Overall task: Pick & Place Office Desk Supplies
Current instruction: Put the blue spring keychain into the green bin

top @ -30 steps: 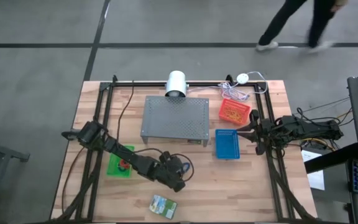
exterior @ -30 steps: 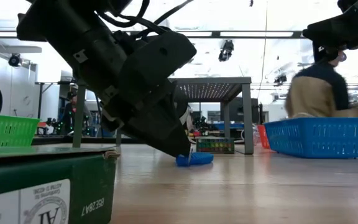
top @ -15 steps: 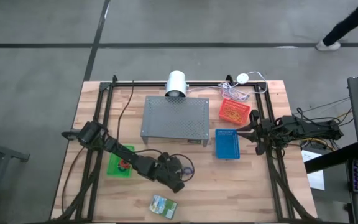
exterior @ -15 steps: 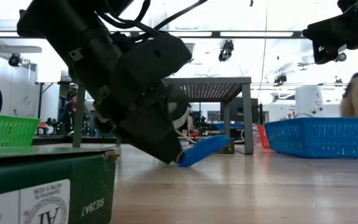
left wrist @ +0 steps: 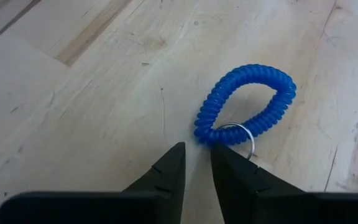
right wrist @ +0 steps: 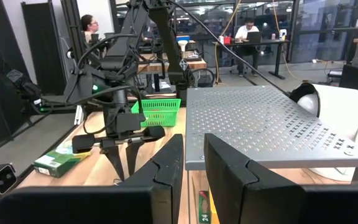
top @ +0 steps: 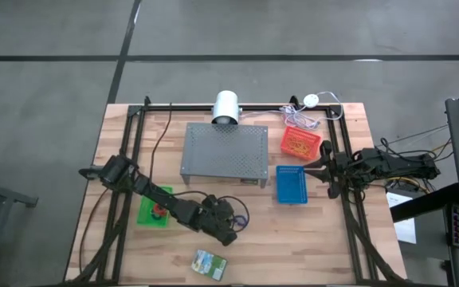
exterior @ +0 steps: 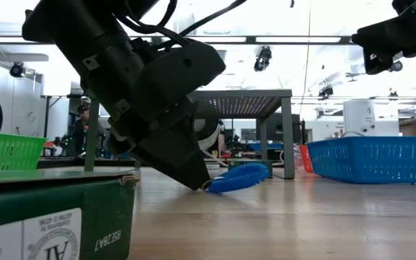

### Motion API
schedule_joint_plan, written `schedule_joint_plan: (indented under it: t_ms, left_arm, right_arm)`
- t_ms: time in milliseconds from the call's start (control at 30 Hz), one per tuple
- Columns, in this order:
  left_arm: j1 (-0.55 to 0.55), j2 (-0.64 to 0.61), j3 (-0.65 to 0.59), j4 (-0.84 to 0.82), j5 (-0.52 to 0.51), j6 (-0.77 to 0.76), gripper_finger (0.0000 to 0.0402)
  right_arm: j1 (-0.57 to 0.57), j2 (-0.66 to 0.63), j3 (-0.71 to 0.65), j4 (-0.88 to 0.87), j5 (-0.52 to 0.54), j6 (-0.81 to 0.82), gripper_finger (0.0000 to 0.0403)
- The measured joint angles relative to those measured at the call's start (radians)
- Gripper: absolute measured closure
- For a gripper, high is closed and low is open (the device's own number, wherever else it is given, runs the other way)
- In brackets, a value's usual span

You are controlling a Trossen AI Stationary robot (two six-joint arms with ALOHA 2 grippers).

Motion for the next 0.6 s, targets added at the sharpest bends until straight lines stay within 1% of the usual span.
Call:
schedule_joint_plan:
  t_ms: [400, 600]
  left_arm:
    - [0.000, -0.007, 0.002, -0.071, 0.003, -0.010, 0.0323]
    - [-0.008, -0.042, 0.000, -0.161, 0.015, -0.079, 0.0323]
  right_arm:
    - [0.000, 0.000, 0.000, 0.000, 0.000, 0.000, 0.0339]
    - [0.000, 0.000, 0.000, 0.000, 0.000, 0.000, 0.0339]
